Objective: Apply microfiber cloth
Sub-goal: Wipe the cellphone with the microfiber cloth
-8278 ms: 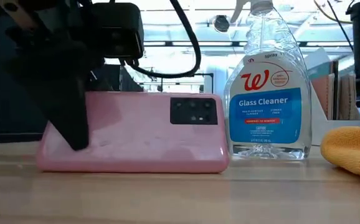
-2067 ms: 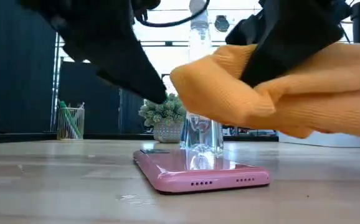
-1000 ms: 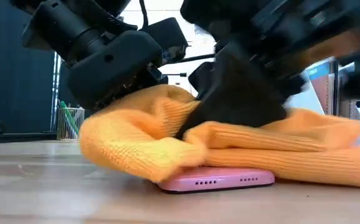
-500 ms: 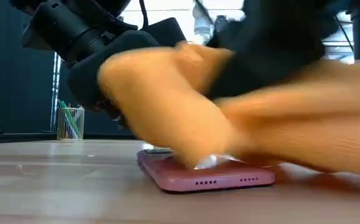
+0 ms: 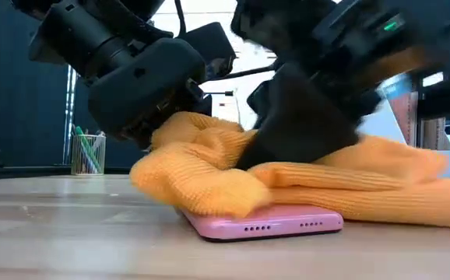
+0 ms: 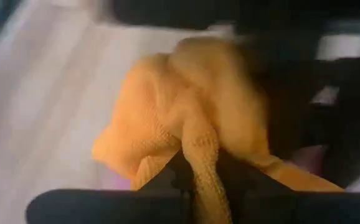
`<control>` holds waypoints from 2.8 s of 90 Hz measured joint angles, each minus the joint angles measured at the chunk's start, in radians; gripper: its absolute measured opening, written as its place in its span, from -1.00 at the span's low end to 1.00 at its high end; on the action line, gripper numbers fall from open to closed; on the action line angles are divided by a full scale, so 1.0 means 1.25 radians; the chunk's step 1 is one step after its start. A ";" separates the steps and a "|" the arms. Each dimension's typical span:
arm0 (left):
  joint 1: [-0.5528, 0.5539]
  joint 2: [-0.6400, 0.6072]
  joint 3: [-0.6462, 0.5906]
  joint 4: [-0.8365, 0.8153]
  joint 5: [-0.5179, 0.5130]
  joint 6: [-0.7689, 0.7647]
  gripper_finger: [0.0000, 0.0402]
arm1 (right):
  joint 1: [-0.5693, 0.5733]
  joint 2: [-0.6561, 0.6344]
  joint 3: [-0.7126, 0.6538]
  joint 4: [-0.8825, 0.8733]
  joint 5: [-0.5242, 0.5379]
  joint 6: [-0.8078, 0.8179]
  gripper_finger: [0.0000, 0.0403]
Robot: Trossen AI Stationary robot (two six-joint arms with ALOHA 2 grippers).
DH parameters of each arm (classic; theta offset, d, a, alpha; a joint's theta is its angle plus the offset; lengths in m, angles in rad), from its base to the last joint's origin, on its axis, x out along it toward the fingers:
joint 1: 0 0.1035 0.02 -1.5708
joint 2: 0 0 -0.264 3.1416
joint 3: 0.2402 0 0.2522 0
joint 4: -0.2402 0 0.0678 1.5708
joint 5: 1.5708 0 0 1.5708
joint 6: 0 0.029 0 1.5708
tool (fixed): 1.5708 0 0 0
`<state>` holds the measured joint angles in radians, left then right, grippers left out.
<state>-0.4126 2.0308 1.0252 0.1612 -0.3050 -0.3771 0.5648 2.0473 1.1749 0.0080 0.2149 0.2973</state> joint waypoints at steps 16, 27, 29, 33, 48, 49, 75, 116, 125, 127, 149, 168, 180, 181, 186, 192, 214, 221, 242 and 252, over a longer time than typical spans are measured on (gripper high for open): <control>0.000 0.000 0.000 0.001 0.000 -0.001 -0.39 | 0.025 -0.029 -0.003 -0.017 -0.041 -0.009 -0.92; 0.000 0.000 0.000 0.002 0.000 -0.001 -0.39 | 0.020 -0.063 0.008 -0.014 -0.004 -0.078 -0.92; 0.000 0.000 0.000 0.003 0.000 -0.001 -0.39 | 0.014 -0.069 0.010 -0.001 0.005 -0.089 -0.92; 0.000 0.000 -0.001 0.004 -0.001 -0.001 -0.39 | 0.000 -0.073 0.011 0.014 0.017 -0.107 -0.92; 0.000 0.001 -0.001 0.009 -0.001 -0.001 -0.39 | -0.057 -0.031 0.009 0.049 0.022 -0.122 -0.92; 0.000 0.001 -0.001 0.009 -0.001 -0.001 -0.39 | -0.060 -0.027 0.009 0.055 0.021 -0.122 -0.92; 0.000 0.001 -0.001 0.009 0.000 -0.001 -0.39 | -0.049 0.047 0.015 0.116 -0.053 -0.041 -0.92; 0.002 -0.006 0.005 0.013 0.006 -0.001 -0.39 | 0.036 -0.096 0.009 -0.210 -0.073 0.073 -0.92; 0.000 -0.020 0.012 0.003 0.009 0.006 -0.39 | 0.055 -0.184 0.011 -0.408 0.002 0.141 -0.92; -0.001 -0.024 0.013 -0.002 0.012 0.012 -0.39 | 0.059 -0.199 0.011 -0.459 0.012 0.164 -0.92; -0.021 -0.128 0.019 -0.064 0.021 0.033 -0.39 | 0.098 -0.323 0.008 -0.911 0.018 0.492 -0.79; -0.047 -0.188 0.020 -0.135 -0.002 0.035 -0.39 | 0.118 -0.423 -0.032 -1.008 -0.025 0.729 -0.16; -0.060 -0.190 0.020 -0.159 -0.003 0.040 -0.39 | 0.106 -0.487 -0.030 -1.003 -0.072 0.773 0.26; -0.060 -0.190 0.020 -0.160 -0.003 0.040 -0.39 | 0.104 -0.492 -0.029 -1.000 -0.072 0.777 0.28; -0.060 -0.190 0.020 -0.174 -0.003 0.041 -0.39 | 0.100 -0.512 -0.028 -0.962 -0.049 0.795 0.40; -0.060 -0.189 0.020 -0.188 -0.003 0.046 -0.39 | 0.097 -0.526 -0.029 -0.879 0.037 0.789 0.50; -0.060 -0.182 0.020 -0.177 0.008 0.057 -0.39 | -0.015 -0.490 -0.224 -0.255 0.028 0.606 0.54; -0.066 -0.170 0.020 -0.181 0.013 0.062 -0.39 | -0.060 -0.452 -0.299 -0.078 -0.028 0.591 0.51; -0.075 -0.080 0.020 -0.152 0.034 0.037 -0.39 | -0.124 -0.326 -0.364 0.100 -0.097 0.597 0.44; -0.073 -0.049 0.021 -0.140 0.033 0.035 -0.39 | -0.132 -0.265 -0.358 0.136 -0.117 0.595 0.41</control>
<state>-0.5040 1.9693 1.0520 -0.0143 -0.2638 -0.3338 0.4001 1.7160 0.7280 0.1782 0.0684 1.0405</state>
